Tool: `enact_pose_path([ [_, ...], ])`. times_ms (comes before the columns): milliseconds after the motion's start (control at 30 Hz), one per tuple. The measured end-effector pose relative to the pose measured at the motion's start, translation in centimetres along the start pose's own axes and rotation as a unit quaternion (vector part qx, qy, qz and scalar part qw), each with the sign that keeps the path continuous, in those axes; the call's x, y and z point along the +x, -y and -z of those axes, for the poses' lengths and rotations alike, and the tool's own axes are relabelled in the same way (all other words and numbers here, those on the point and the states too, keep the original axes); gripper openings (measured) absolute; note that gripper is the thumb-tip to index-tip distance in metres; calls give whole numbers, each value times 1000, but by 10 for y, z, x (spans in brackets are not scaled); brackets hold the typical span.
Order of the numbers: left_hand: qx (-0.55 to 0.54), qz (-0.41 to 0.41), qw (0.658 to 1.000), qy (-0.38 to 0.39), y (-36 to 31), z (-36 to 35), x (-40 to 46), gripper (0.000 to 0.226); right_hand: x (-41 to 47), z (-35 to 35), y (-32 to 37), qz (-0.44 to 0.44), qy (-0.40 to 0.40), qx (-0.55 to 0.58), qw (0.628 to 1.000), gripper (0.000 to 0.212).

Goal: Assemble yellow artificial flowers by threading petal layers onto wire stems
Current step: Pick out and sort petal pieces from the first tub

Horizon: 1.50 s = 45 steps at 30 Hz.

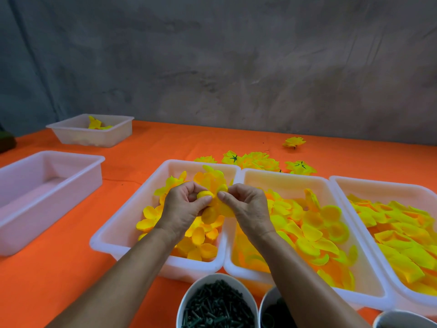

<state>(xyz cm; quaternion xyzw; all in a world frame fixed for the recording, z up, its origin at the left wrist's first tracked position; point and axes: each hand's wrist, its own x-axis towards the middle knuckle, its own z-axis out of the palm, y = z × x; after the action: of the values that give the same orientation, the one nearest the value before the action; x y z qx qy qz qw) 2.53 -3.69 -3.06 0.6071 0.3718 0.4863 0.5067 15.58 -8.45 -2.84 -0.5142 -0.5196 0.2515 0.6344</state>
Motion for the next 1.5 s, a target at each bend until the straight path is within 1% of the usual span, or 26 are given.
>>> enact_pose_path([
  [367, 121, -61, 989, -52, 3, -3, 2, 26, -2, -4, -5, 34, 12, -41, 999, 15],
  [433, 142, -69, 985, -65, 2, -5, 1, 27, -2, -4, -5, 36, 9, -47, 998, 16],
  [500, 150, -65, 984, -68, 0, -6, 0, 25, -2, -4, -3, 33, 3, -46, 998, 24],
  [533, 135, -55, 988, -60, 0, -5, 0, 23, -2, -3, -3, 28, -4, -37, 999, 25],
  [633, 36, -23, 999, -17, -4, -3, -2, 17, 0, 2, -5, 2, -12, 17, 1000, 22],
  [733, 30, -22, 999, -3, -8, -4, -2, 9, 0, 3, -5, -15, 13, 53, 998, 20],
  [833, 28, -18, 999, 23, -8, -5, -3, 16, -1, 2, -1, -14, 28, 77, 997, 10],
  [900, 8, -6, 1000, 27, -8, -4, -4, 19, -2, 1, 1, -14, 41, 99, 994, 10],
  [1000, -21, 8, 999, 39, -9, -3, -4, 17, -1, 1, 1, -15, 54, 107, 993, 10],
  [1067, -21, -8, 999, 34, -8, -3, -4, 15, -1, 0, -1, -20, 36, 89, 995, 9],
  [1133, -9, -27, 1000, 10, -6, -3, -4, 12, 0, 0, -3, -29, -6, 48, 998, 11],
  [1233, 46, -71, 996, -33, -3, -2, -1, 20, 1, 0, -4, -4, -41, -100, 994, 19],
  [1267, 73, -99, 992, -42, -2, -3, -1, 26, 1, -1, -3, 6, -41, -119, 992, 19],
  [1367, 168, -204, 964, -33, -2, -7, -3, 40, -2, -2, 2, -12, -17, -72, 997, 19],
  [1400, 192, -227, 954, -25, -2, -9, -4, 39, -2, -2, 2, -21, -12, -66, 998, 18],
  [1433, 207, -238, 949, -18, -2, -10, -5, 33, -1, -1, 2, -28, -9, -68, 997, 17],
  [1467, 215, -239, 947, -14, -3, -11, -6, 25, -1, -1, 2, -33, -8, -71, 997, 20],
  [1500, 221, -237, 946, -11, -4, -11, -6, 22, 0, 0, 1, -35, -10, -75, 997, 28],
])
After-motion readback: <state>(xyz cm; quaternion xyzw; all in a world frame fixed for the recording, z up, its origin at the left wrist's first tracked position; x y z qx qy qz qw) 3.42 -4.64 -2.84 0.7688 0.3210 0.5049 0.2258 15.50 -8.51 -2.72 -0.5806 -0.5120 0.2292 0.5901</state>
